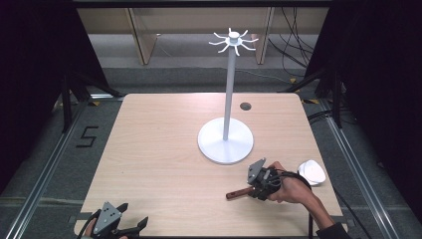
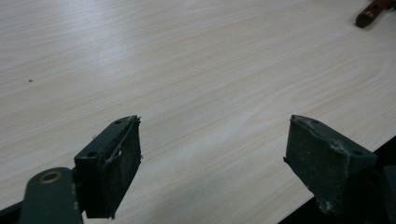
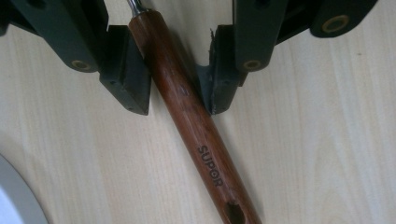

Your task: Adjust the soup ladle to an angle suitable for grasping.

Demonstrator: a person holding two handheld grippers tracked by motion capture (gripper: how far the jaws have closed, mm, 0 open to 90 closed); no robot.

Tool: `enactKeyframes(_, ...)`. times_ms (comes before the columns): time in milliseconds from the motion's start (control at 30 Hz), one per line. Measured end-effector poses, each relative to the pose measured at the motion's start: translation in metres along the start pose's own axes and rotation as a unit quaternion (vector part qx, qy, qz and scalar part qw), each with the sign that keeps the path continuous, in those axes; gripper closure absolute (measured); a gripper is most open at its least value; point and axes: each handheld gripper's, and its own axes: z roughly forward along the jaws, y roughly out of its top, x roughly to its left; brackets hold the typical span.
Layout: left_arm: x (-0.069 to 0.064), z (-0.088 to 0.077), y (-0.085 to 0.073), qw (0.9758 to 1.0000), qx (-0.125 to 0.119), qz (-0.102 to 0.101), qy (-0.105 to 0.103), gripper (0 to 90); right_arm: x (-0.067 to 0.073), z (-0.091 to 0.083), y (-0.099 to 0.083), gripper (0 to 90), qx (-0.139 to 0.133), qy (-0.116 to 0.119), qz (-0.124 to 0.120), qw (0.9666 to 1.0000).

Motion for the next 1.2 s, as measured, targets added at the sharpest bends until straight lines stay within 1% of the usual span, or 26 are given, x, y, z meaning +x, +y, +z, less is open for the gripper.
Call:
enactKeyframes(33, 0.000, 0.000, 0.000, 1.0000, 0.001, -0.002, 0.000, 17.5, 0.001, 0.000, 0.001, 60.8, 0.007, -0.004, 0.011, 0.9999)
enactKeyframes(100, 0.000, 0.000, 0.000, 1.0000, 0.001, 0.000, 0.002, 17.5, -0.002, 0.001, 0.005, 61.7, 0.009, -0.003, 0.002, 1.0000)
enactKeyframes(200, 0.001, -0.001, 0.000, 1.0000, 0.001, 0.008, 0.000, 17.5, -0.003, 0.002, 0.010, 63.8, 0.016, -0.003, 0.009, 0.9998)
enactKeyframes(233, 0.001, -0.001, 0.000, 1.0000, 0.000, 0.007, 0.000, 17.5, -0.004, 0.003, 0.012, 64.7, 0.018, -0.004, 0.000, 0.9998)
enactKeyframes(267, 0.001, -0.001, 0.001, 1.0000, -0.001, 0.006, -0.001, 17.5, -0.003, 0.004, 0.014, 65.4, 0.025, -0.009, 0.011, 0.9996)
enactKeyframes(300, 0.001, -0.001, 0.000, 1.0000, 0.000, 0.009, 0.000, 17.5, -0.004, 0.005, 0.016, 66.2, 0.024, -0.007, 0.001, 0.9997)
enactKeyframes(333, 0.001, -0.001, 0.000, 1.0000, 0.000, 0.008, -0.001, 17.5, -0.002, 0.004, 0.017, 66.8, 0.030, -0.009, 0.017, 0.9994)
enactKeyframes(400, 0.001, -0.001, 0.001, 1.0000, 0.000, 0.008, -0.001, 17.5, -0.003, 0.005, 0.020, 67.6, 0.039, -0.010, 0.015, 0.9991)
enactKeyframes(433, 0.000, 0.000, 0.001, 1.0000, -0.006, 0.003, -0.002, 17.5, -0.002, 0.004, 0.021, 67.9, 0.046, -0.012, 0.025, 0.9986)
enactKeyframes(500, 0.000, -0.001, 0.000, 1.0000, -0.003, 0.005, -0.001, 17.5, -0.008, 0.004, 0.022, 68.3, 0.051, -0.012, -0.016, 0.9985)
enactKeyframes(533, 0.001, -0.001, 0.001, 1.0000, 0.001, 0.008, 0.000, 17.5, -0.007, 0.005, 0.023, 68.4, 0.052, -0.010, -0.009, 0.9985)
enactKeyframes(567, 0.000, -0.001, 0.001, 1.0000, -0.001, 0.006, 0.000, 17.5, -0.005, 0.005, 0.025, 68.5, 0.057, -0.006, 0.012, 0.9983)
enactKeyframes(633, 0.001, -0.001, 0.000, 1.0000, 0.000, 0.008, -0.001, 17.5, -0.004, 0.006, 0.027, 68.8, 0.058, -0.003, 0.018, 0.9981)
enactKeyframes(667, 0.001, -0.001, 0.000, 1.0000, 0.000, 0.008, -0.001, 17.5, -0.005, 0.006, 0.028, 68.9, 0.065, -0.008, 0.006, 0.9979)
enactKeyframes(700, 0.001, -0.001, 0.000, 1.0000, 0.000, 0.008, -0.001, 17.5, -0.004, 0.006, 0.029, 69.0, 0.069, -0.004, 0.018, 0.9975)
enactKeyframes(733, 0.000, -0.001, 0.000, 1.0000, 0.001, -0.001, 0.001, 17.5, -0.005, 0.006, 0.030, 69.0, 0.067, -0.003, 0.001, 0.9977)
enactKeyframes(800, 0.000, 0.000, 0.000, 1.0000, -0.001, -0.003, 0.001, 17.5, -0.007, 0.006, 0.029, 69.2, 0.070, -0.003, -0.001, 0.9976)
enactKeyframes(833, 0.000, -0.001, 0.000, 1.0000, -0.001, -0.001, 0.001, 17.4, -0.008, 0.006, 0.029, 69.2, 0.076, -0.006, -0.017, 0.9970)
enactKeyframes(867, 0.000, -0.001, 0.000, 1.0000, -0.001, -0.002, 0.001, 17.5, -0.006, 0.005, 0.031, 69.3, 0.082, -0.009, -0.009, 0.9965)
enactKeyframes(933, 0.000, -0.001, 0.000, 1.0000, -0.001, -0.001, 0.001, 17.5, -0.008, 0.006, 0.030, 69.6, 0.076, -0.007, -0.029, 0.9967)
enactKeyframes(967, 0.001, -0.001, 0.000, 1.0000, 0.000, 0.008, -0.001, 17.5, -0.007, 0.006, 0.031, 69.7, 0.076, -0.010, -0.028, 0.9967)
enactKeyframes(1000, 0.001, -0.001, 0.000, 1.0000, -0.001, 0.006, -0.001, 17.5, -0.004, 0.005, 0.032, 69.8, 0.089, -0.015, -0.010, 0.9958)
enactKeyframes(1033, 0.001, -0.001, 0.001, 1.0000, 0.001, 0.005, 0.000, 17.5, -0.008, 0.006, 0.031, 69.9, 0.078, -0.006, -0.033, 0.9963)
enactKeyframes(1067, 0.001, -0.001, 0.001, 1.0000, -0.001, 0.006, -0.001, 17.5, -0.005, 0.005, 0.032, 70.3, 0.089, -0.012, -0.018, 0.9958)
enactKeyframes(1167, 0.001, -0.001, 0.000, 1.0000, -0.001, 0.006, -0.002, 17.5, -0.008, 0.005, 0.034, 72.7, 0.092, -0.009, -0.028, 0.9953)
enactKeyframes(1200, 0.000, -0.001, 0.000, 1.0000, 0.000, -0.003, 0.001, 17.5, -0.005, 0.004, 0.035, 73.7, 0.094, -0.015, -0.010, 0.9954)
